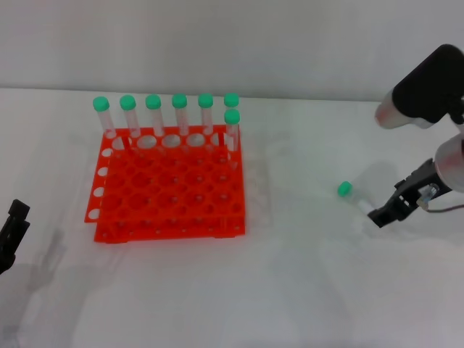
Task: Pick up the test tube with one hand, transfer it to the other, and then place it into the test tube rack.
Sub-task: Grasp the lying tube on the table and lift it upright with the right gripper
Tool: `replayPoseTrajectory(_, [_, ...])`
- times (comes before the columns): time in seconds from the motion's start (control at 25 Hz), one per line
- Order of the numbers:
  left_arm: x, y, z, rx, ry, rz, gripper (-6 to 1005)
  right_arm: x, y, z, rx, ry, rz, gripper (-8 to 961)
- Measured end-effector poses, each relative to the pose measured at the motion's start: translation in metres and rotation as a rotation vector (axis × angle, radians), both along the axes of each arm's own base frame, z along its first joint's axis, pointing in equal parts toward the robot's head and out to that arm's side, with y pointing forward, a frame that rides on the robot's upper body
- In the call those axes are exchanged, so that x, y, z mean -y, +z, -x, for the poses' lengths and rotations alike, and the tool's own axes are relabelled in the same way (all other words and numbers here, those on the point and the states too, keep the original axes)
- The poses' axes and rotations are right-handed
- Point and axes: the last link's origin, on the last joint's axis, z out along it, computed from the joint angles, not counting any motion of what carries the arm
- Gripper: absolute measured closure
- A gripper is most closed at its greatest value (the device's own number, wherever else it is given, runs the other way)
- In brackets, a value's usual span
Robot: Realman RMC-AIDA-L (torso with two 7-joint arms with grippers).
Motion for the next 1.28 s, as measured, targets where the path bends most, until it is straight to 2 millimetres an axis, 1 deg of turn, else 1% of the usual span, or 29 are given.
replayPoseTrajectory(0.36, [0.000,0.001,-0.001,0.002,-0.007,-0.004,124,-0.001,-0.021,-0.003,0.048,-0.031,0.044,354])
replayPoseTrajectory(0.76, [-0.001,0.001,-0.001,0.004,-0.009,-0.004,123,-0.008,-0.028,-0.010,0.070,-0.057,0.046,398])
replayPoseTrajectory(1.2, [-0.003,0.001,-0.003,0.006,-0.020,-0.008,123,-0.007,-0.028,-0.012,0.085,-0.066,0.058,592])
replayPoseTrajectory(1.28, [-0.003,0.002,-0.004,0.006,-0.024,-0.010,123,-0.007,-0.028,-0.012,0.087,-0.066,0.062,609])
